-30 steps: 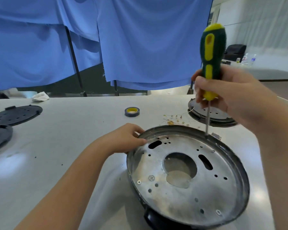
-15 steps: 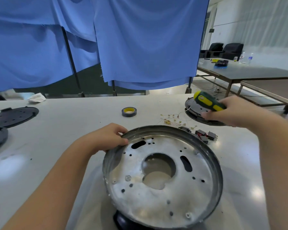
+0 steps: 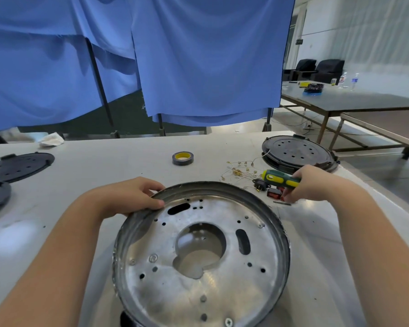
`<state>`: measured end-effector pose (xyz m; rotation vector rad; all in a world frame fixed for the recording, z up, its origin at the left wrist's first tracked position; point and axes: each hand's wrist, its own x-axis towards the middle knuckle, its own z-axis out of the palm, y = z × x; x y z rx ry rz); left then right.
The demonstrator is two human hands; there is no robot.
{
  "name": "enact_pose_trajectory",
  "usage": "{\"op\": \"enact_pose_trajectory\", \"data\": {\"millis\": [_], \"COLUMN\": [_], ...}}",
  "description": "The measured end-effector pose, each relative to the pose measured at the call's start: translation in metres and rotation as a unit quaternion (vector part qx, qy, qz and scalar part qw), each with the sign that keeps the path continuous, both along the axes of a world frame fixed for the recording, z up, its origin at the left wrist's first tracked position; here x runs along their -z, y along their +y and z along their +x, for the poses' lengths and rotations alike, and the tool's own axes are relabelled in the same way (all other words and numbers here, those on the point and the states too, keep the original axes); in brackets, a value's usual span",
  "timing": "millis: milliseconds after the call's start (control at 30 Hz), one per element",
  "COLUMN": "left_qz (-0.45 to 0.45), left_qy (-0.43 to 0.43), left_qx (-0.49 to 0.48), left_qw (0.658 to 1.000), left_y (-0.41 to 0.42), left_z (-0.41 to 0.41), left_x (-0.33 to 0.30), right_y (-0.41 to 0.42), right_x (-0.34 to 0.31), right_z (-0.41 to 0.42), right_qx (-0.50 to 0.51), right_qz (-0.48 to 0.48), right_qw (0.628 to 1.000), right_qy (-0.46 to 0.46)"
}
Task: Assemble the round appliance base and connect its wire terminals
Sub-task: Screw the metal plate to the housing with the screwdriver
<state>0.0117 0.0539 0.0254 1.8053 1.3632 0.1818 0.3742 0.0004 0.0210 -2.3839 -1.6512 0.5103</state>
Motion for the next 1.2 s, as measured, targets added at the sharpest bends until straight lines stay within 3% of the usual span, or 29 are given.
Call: {"op": "enact_pose_trajectory", "data": {"millis": [367, 700, 867, 1033, 1200], "left_qz": [-0.007, -0.018, -0.004, -0.006, -0.017], "left_qy": [-0.007, -0.013, -0.009, -0.007, 0.001], "left_qx": [-0.014, 0.04, 0.047, 0.054, 0.08], "left_qw": [1.0, 0.999, 0.999, 0.999, 0.997], "left_y": [0.002, -0.012, -0.014, -0.015, -0.016], "left_z": [0.004, 0.031, 0.037, 0.039, 0.037], "left_x": [0.002, 0.002, 0.003, 0.002, 0.002], "right_y": [0.005, 0.008, 0.0, -0.014, -0.018], "right_x": [0.015, 0.015, -0.011, -0.043, -0.049], "right_z": [-0.01, -0.008, 0.001, -0.015, -0.042], "right_qx": [0.005, -0.034, -0.047, -0.114, -0.176], "right_qz": [-0.013, -0.032, 0.045, 0.138, 0.093], "right_qw": [0.999, 0.998, 0.998, 0.975, 0.967], "right_qy": [-0.039, -0.053, 0.001, 0.131, 0.161]}}
